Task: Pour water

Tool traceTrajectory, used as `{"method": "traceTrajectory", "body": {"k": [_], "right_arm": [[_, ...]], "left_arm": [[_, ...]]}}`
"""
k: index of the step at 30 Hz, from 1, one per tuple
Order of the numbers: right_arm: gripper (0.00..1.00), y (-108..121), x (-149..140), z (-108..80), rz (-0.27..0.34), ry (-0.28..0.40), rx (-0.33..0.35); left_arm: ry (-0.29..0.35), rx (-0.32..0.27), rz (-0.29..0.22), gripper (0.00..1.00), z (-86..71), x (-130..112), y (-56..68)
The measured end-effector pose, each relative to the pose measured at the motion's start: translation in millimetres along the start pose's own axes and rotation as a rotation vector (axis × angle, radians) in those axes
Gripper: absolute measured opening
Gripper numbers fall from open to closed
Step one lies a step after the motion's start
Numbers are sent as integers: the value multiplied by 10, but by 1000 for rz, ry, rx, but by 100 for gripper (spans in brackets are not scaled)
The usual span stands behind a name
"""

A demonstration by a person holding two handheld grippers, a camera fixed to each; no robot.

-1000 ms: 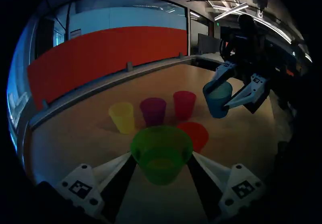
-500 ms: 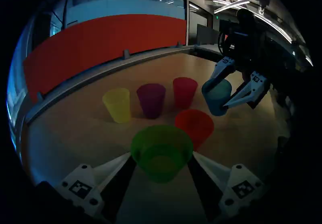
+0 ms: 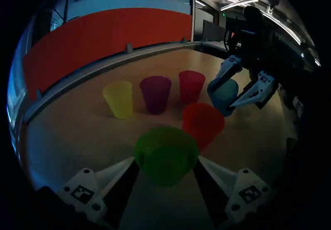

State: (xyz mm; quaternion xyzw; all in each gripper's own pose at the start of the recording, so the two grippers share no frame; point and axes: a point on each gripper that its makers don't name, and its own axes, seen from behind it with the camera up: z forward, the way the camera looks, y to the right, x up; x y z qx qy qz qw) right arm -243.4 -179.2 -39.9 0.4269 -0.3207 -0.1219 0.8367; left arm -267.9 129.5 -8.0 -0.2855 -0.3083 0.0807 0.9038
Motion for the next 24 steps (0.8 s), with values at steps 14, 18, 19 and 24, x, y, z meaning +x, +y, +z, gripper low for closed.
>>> {"method": "traceTrajectory", "body": {"k": [14,18,19,24], "right_arm": [[90,6,-1,65,2,-1,0],[90,12,1,79,3,-1,0],[89,12,-1,82,4,-1,0],[90,9,-16,99,9,-1,-3]], "left_arm": [[-4,-8,-16,83,71,-56,-16],[-1,-11,-22,84,69,-69,-19],[-2,-11,-20,84,67,-78,-17],[-3,-7,-8,84,56,-107,-1]]}}
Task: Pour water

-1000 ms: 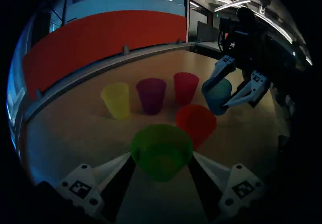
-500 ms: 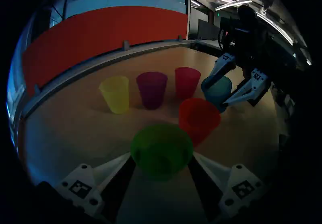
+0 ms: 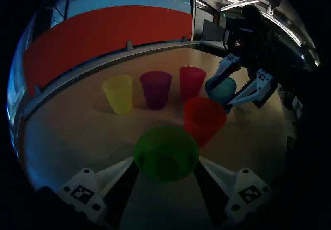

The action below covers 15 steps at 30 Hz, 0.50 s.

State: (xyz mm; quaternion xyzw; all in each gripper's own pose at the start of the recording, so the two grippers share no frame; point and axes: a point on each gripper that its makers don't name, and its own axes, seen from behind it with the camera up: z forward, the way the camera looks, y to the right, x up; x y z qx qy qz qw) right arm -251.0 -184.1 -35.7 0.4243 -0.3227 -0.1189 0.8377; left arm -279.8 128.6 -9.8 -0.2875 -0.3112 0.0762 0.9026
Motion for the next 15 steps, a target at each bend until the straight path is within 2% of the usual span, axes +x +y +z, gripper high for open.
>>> {"method": "traceTrajectory", "body": {"k": [15], "right_arm": [[90,8,-76,-4,-14,19,-35]], "left_arm": [[0,18,12,84,-9,-13,18]]}}
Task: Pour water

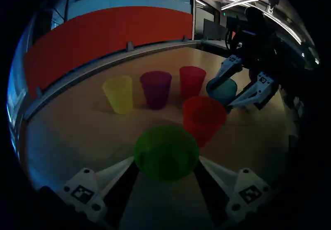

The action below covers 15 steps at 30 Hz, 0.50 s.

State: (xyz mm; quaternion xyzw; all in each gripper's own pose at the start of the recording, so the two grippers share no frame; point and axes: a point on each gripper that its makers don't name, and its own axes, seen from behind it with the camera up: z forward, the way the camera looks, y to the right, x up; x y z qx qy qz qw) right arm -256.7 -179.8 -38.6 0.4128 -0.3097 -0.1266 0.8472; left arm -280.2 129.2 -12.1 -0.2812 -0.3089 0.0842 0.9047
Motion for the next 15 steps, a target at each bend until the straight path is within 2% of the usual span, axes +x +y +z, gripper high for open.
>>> {"method": "traceTrajectory", "body": {"k": [9,15], "right_arm": [[90,4,-89,-87,21,2,-13],[91,-11,-147,-115,30,-2,-19]], "left_arm": [[-6,14,19,85,-16,-8,5],[-10,14,13,86,-30,-7,15]]}}
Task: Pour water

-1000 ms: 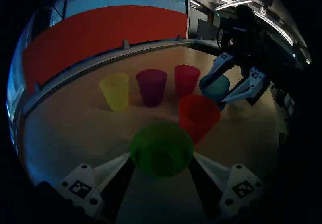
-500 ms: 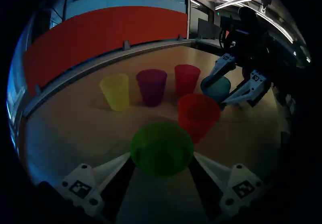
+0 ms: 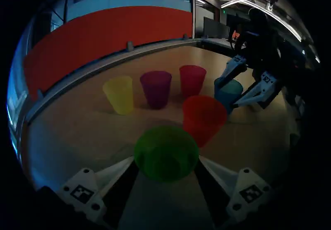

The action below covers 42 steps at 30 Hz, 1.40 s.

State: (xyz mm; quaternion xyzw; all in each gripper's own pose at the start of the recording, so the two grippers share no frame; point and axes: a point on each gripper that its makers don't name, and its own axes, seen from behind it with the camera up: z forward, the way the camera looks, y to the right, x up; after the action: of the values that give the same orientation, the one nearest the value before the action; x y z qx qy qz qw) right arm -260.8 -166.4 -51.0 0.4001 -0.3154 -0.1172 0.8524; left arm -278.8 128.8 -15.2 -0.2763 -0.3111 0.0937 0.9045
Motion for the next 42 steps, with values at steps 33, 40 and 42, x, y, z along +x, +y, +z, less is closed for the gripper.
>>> {"method": "traceTrajectory", "body": {"k": [33,40,42], "right_arm": [[100,-64,-87,-413,45,39,-50],[100,-62,-122,-615,61,63,-91],[100,-65,-127,-667,66,71,-100]], "left_arm": [[9,59,5,99,-372,-48,-33],[49,92,-9,99,-559,15,-69],[58,99,-13,100,-598,27,-76]]}}
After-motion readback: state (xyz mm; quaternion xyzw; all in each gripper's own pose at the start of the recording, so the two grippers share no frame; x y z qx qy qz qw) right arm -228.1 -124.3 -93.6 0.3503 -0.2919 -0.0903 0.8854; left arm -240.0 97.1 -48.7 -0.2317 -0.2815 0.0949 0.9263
